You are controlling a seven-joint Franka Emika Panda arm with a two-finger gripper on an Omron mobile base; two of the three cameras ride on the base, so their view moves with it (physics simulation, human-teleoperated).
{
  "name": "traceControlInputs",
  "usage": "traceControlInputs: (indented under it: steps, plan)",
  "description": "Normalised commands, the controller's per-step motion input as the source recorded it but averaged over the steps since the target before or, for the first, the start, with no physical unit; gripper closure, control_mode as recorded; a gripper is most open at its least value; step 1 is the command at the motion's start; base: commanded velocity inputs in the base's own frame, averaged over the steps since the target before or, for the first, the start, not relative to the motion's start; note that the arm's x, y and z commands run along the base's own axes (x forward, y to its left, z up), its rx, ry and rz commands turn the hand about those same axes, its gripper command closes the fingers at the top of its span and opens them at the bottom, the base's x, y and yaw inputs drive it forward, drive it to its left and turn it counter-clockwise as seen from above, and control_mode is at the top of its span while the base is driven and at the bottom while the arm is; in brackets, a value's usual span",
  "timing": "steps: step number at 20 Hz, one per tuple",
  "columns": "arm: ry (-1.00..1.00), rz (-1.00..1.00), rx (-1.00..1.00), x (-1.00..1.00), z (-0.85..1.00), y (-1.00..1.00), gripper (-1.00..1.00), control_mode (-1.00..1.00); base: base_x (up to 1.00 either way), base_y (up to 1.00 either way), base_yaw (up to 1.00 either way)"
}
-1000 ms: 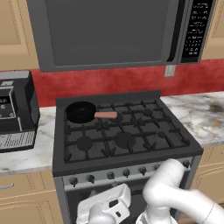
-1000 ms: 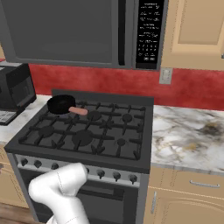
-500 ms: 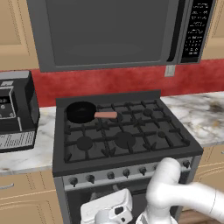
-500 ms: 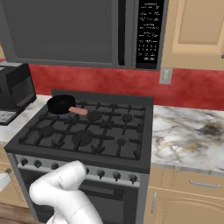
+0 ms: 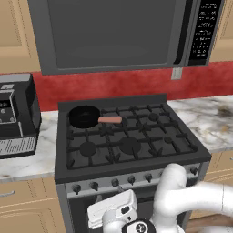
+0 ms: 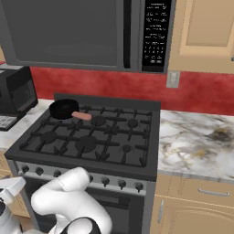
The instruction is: Turn off the rear left burner of the stove.
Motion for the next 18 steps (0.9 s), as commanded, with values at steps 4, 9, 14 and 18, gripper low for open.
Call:
traceControlInputs:
  steps: [4, 9, 14, 18]
  plan:
    - [0.00, 0.00, 0.00, 0.22, -0.34, 0.00, -1.00, -1.00, 0.00, 0.00, 0.00]
    - [0.00, 0.00, 0.00, 0.25, -0.32, 0.00, -1.00, -1.00, 0.00, 0.00, 0.00]
    - [0.00, 0.00, 0.00, 0.31, -0.30, 0.00, -1.00, -1.00, 0.00, 0.00, 0.00]
    - [0.00, 0.00, 0.00, 0.04, -0.43, 0.08, -1.00, -1.00, 0.00, 0.00, 0.00]
